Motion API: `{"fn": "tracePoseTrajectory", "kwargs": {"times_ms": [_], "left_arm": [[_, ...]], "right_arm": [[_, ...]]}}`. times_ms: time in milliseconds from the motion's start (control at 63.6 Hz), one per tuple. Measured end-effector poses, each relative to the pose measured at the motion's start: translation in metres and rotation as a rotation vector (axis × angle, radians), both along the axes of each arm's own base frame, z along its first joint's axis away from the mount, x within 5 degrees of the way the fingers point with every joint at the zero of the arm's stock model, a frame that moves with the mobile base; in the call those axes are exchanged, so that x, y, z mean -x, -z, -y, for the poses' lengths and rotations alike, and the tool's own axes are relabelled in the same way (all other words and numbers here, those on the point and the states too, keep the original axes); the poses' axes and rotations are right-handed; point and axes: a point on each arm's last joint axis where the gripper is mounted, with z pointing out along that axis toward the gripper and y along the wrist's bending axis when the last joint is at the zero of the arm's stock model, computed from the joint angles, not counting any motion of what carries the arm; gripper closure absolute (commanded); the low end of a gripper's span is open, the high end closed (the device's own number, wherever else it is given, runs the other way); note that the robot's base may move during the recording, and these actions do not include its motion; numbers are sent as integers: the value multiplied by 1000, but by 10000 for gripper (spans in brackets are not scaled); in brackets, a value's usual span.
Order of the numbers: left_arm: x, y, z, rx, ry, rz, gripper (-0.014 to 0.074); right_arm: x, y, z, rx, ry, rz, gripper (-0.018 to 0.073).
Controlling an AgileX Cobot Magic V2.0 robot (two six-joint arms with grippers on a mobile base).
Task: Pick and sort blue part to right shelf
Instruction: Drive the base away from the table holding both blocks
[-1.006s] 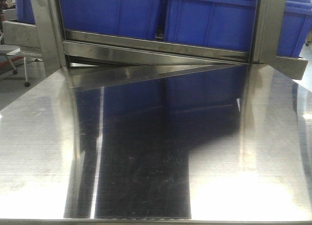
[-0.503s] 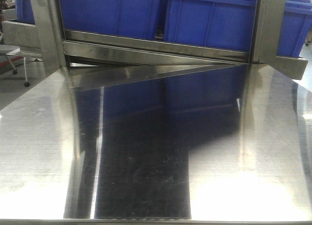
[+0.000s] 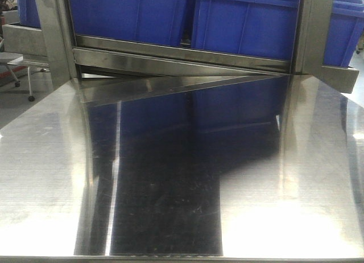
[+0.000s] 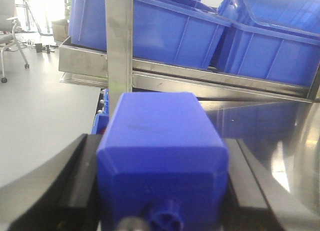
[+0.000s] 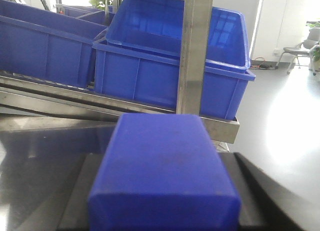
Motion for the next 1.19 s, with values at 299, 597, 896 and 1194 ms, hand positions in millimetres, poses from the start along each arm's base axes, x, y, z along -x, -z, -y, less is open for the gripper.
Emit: {"fn": "tracePoseTrajectory", "kwargs": {"times_ms": [299, 597, 896, 1194], "left_arm": [[0, 0, 0, 2, 0, 0, 191], [0, 0, 0, 1, 0, 0, 191], [0, 0, 0, 1, 0, 0, 191], [0, 0, 0, 1, 0, 0, 191]], "right_arm": [[0, 0, 0, 0, 0, -1, 129], [0, 0, 0, 0, 0, -1, 129], [0, 0, 0, 0, 0, -1, 129], [0, 0, 0, 0, 0, -1, 129]]}}
